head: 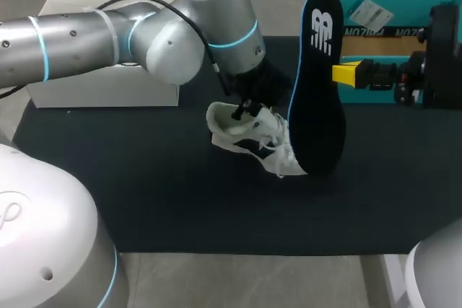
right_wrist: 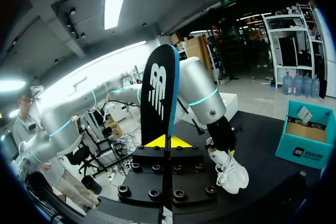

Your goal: Take the shoe out of the shoebox, open the shoe tongue, remove and reinsert the insole, then place the shoe into the shoebox

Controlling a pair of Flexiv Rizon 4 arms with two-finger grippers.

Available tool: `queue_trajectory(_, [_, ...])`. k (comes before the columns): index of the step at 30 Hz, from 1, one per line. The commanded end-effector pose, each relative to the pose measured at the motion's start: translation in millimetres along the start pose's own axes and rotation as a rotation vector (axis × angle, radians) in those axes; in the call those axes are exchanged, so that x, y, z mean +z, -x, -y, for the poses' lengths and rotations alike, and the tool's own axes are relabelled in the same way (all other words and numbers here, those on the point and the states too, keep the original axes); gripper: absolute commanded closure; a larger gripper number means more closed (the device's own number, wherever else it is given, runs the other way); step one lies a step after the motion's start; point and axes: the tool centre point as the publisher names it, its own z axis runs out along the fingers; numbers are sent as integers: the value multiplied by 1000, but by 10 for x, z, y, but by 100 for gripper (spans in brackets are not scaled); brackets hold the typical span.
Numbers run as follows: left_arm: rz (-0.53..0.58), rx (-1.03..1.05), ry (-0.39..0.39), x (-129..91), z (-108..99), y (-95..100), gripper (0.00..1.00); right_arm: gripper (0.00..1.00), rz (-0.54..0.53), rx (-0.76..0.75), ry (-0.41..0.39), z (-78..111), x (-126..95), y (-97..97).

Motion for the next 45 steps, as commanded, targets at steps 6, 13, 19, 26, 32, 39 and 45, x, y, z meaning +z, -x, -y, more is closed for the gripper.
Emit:
queue_trajectory(6, [-104, 518, -174, -46, -201, 171, 100, 100, 166, 1, 12, 71, -31, -98])
queue_trajectory(13, [-104, 610, -158, -28, -140, 181, 100, 100, 166, 1, 12, 71, -31, -98])
queue_trajectory(19, [-88, 606, -90, -41, -146, 190, 100, 100, 166, 1, 12, 71, -31, -98])
queue_trajectory(26, [-88, 606, -90, -41, -146, 190, 100, 100, 166, 1, 12, 71, -31, -98])
queue_trajectory(32, [-105, 596, -65, 54, -101, 240, 100, 100, 166, 1, 12, 71, -31, -98])
queue_trajectory(39, [-175, 729, -43, 101, -72, 320, 100, 100, 166, 1, 12, 71, -31, -98])
queue_trajectory(45, [-200, 843, -18, 115, -55, 388, 100, 100, 166, 1, 12, 71, -31, -98])
